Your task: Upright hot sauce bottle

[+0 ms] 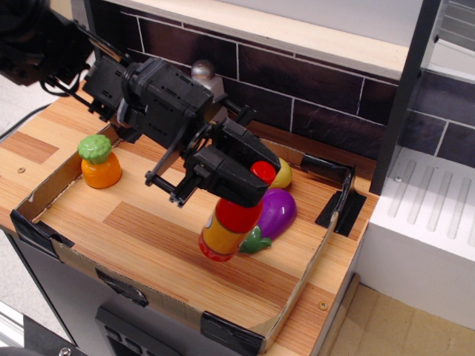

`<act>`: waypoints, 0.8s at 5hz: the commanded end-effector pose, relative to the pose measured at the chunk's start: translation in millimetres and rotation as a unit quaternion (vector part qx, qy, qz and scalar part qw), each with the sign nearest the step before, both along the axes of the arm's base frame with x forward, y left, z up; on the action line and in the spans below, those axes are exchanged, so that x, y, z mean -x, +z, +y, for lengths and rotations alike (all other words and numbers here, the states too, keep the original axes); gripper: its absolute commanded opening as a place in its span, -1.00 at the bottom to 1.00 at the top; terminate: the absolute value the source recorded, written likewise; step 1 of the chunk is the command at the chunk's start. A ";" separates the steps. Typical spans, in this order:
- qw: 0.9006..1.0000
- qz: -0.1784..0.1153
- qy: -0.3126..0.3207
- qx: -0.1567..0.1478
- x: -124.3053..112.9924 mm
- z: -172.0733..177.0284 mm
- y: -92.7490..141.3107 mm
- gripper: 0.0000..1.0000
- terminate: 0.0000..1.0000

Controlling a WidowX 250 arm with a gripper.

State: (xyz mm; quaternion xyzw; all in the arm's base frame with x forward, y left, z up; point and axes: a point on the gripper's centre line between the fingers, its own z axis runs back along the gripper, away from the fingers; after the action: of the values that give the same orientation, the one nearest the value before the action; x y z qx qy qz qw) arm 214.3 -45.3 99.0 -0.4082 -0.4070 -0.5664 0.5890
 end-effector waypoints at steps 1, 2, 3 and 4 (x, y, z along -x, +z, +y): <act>0.997 -0.018 -0.048 0.061 11.4 3.2 -19.7 -1.00 -1.00; 0.995 -0.026 -0.063 0.068 27.6 -5.8 -29.5 -1.00 -1.00; 0.995 -0.021 -0.065 0.069 34.0 -11.5 -32.8 -1.00 -1.00; 0.996 -0.021 -0.062 0.064 31.7 -12.8 -40.8 1.00 -1.00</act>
State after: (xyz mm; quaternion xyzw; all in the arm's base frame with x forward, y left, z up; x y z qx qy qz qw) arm 184.7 -65.3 68.8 -0.4672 -0.4202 -0.5746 0.5243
